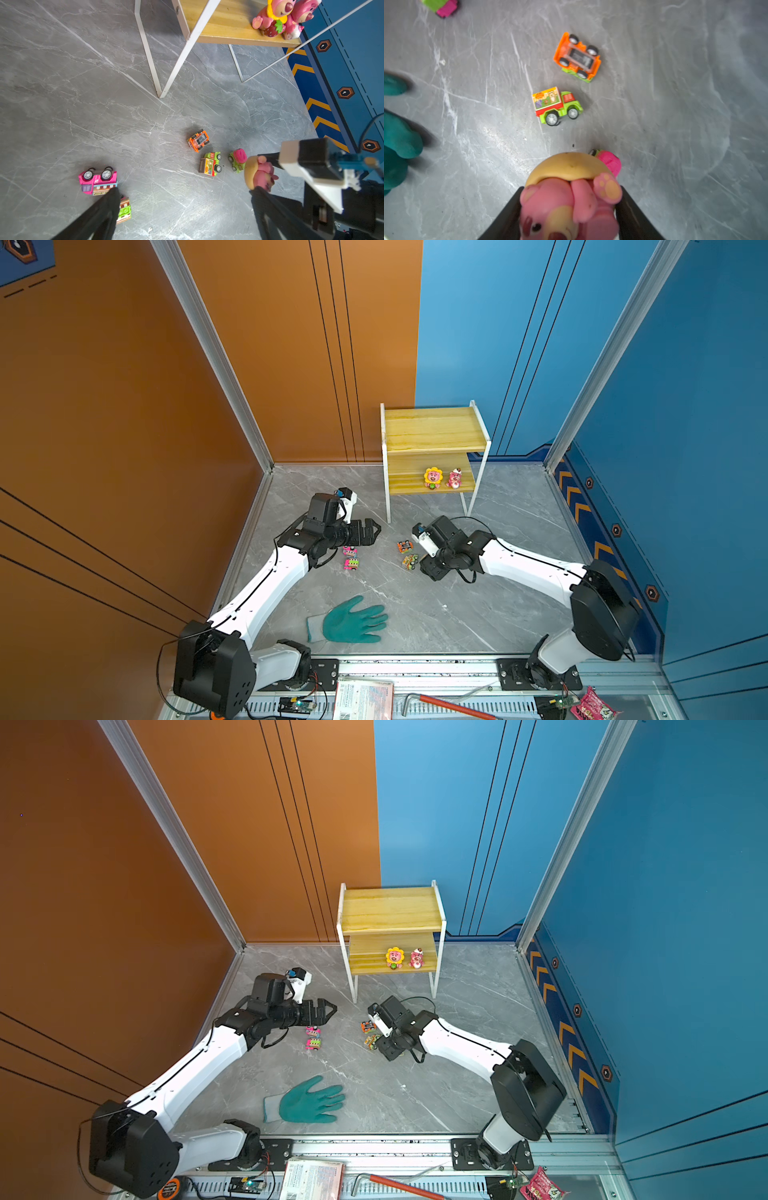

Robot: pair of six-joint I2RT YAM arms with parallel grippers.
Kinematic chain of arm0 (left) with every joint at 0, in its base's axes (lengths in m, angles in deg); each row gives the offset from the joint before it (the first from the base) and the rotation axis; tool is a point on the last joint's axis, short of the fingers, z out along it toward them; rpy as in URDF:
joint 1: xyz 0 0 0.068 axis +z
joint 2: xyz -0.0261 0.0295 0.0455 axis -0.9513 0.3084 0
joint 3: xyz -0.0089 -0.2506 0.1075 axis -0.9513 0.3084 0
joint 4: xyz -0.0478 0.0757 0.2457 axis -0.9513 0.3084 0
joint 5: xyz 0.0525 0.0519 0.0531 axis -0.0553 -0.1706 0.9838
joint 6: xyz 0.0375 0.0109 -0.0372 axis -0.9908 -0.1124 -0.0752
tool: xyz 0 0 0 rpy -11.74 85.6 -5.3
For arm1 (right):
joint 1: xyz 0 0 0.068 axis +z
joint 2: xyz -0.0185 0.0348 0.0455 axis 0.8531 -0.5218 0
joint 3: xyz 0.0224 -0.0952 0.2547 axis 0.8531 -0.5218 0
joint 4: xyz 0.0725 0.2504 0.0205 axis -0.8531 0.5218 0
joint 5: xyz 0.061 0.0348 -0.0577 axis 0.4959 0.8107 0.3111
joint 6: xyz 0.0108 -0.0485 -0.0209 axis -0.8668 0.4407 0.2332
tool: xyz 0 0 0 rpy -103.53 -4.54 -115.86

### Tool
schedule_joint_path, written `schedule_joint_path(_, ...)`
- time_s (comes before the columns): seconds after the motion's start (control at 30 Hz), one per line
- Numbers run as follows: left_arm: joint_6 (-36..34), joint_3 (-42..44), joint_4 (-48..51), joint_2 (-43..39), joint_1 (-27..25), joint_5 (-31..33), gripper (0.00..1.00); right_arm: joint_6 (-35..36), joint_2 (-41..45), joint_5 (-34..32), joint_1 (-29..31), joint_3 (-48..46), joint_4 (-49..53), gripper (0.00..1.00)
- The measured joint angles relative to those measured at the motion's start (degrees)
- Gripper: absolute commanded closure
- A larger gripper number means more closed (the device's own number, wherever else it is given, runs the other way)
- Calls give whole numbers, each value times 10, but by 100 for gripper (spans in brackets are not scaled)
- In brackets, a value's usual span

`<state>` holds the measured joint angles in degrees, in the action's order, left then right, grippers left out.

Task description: Place and organize the plastic toys onto the shelf

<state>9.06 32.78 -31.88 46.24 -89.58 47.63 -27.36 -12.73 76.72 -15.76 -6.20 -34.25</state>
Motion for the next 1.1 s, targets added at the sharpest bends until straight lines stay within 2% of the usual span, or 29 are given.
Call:
schedule_joint_path(0.2,2,0,0,-19,0,-2,0,-120,65,-40,-52,-69,-11,48)
schedule_joint_path(0.43,4,0,0,-25,-1,-7,0,-288,66,-109,-82,-85,-12,44)
schedule_joint_path(0.7,6,0,0,-26,-2,-7,0,-469,-34,-148,-95,-75,-4,41)
schedule_joint_path(0.9,6,0,0,-29,-2,-7,0,-587,-103,-171,-87,-23,35,38)
schedule_joint_path(1.03,6,0,0,-32,-2,-7,0,-650,-126,-176,-81,11,45,29)
schedule_joint_path(1.1,6,0,0,-35,-2,-6,0,-675,-130,-173,-78,21,45,22)
